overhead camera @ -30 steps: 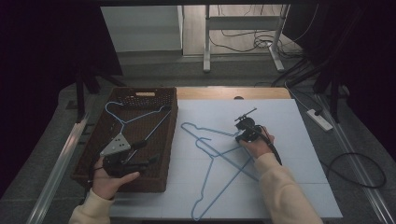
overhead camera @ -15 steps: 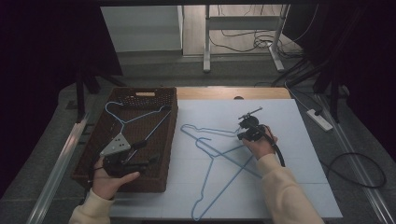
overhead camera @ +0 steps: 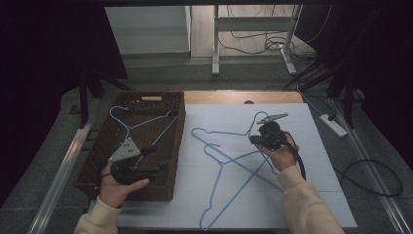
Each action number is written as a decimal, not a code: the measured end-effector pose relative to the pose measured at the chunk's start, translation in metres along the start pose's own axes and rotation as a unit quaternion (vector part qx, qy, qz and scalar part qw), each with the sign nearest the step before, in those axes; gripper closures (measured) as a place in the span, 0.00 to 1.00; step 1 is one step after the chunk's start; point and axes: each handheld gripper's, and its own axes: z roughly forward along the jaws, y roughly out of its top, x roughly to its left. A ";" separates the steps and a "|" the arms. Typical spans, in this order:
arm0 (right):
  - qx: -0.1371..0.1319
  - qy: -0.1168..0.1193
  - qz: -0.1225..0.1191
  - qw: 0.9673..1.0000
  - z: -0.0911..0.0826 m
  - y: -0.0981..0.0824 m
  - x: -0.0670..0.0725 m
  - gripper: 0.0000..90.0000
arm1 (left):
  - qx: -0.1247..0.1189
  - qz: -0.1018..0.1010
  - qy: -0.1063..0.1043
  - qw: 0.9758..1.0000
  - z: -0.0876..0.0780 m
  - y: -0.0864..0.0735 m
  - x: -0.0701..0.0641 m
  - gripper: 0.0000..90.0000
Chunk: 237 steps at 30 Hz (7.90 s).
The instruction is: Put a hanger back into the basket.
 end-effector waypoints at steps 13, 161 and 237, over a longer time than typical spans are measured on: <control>-0.046 0.039 -0.016 0.998 -0.018 -0.002 0.000 0.98 | 0.002 0.002 -0.002 1.000 0.003 0.001 -0.001 0.32; -0.179 0.046 0.038 0.982 -0.088 -0.080 -0.012 0.38 | -0.036 -0.004 0.015 0.999 -0.034 0.072 0.044 0.97; -0.170 0.040 0.041 0.984 -0.084 -0.083 -0.013 0.39 | 0.045 -0.118 0.101 0.987 -0.024 -0.022 0.116 0.97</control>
